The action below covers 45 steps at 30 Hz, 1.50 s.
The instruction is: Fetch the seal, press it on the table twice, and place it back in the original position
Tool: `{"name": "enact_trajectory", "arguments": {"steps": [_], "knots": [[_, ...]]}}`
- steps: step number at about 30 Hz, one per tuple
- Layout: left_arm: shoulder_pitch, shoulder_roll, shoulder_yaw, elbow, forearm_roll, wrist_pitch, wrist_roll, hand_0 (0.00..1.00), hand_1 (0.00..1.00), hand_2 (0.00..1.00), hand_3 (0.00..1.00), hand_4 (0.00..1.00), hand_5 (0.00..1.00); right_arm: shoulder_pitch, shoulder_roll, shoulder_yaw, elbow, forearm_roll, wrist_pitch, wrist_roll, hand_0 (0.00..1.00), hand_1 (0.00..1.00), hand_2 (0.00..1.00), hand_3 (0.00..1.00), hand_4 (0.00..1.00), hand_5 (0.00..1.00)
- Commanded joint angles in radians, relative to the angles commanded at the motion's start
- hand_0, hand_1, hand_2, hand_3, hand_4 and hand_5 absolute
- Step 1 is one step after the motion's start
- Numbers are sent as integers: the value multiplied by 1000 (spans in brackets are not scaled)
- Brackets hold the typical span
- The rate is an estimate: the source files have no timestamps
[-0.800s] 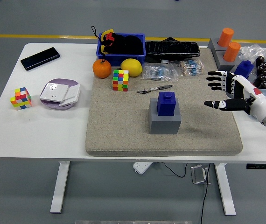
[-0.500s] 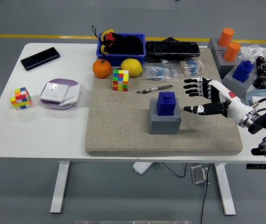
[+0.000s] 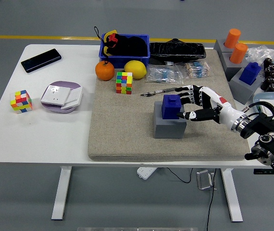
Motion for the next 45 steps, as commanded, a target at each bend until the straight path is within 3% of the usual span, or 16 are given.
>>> {"name": "enact_trajectory", "arguments": {"steps": [22, 24, 25, 36, 45], "knots": [[5, -1, 8, 1, -8, 0, 0, 718, 694, 684, 751, 683, 286, 30, 41, -103, -41, 21, -42, 35, 725, 640, 642, 678, 824, 2], [6, -2, 7, 1, -7, 0, -1, 718, 694, 684, 751, 683, 286, 32, 40, -105, -38, 18, -47, 38, 725, 640, 642, 678, 824, 2], [7, -4, 7, 1, -8, -1, 0, 718, 694, 684, 750, 684, 287, 35, 36, -106, -33, 15, -50, 39, 699, 602, 607, 650, 775, 2], [9, -6, 4, 2, -8, -1, 0, 719, 694, 684, 751, 685, 285, 41, 8, -72, 29, -2, -41, 31, 703, 608, 607, 643, 799, 2], [5, -11, -1, 1, -6, -4, 1, 719, 695, 684, 750, 686, 286, 50, 10, -68, 45, -9, -33, 28, 707, 617, 621, 658, 810, 2]]}}
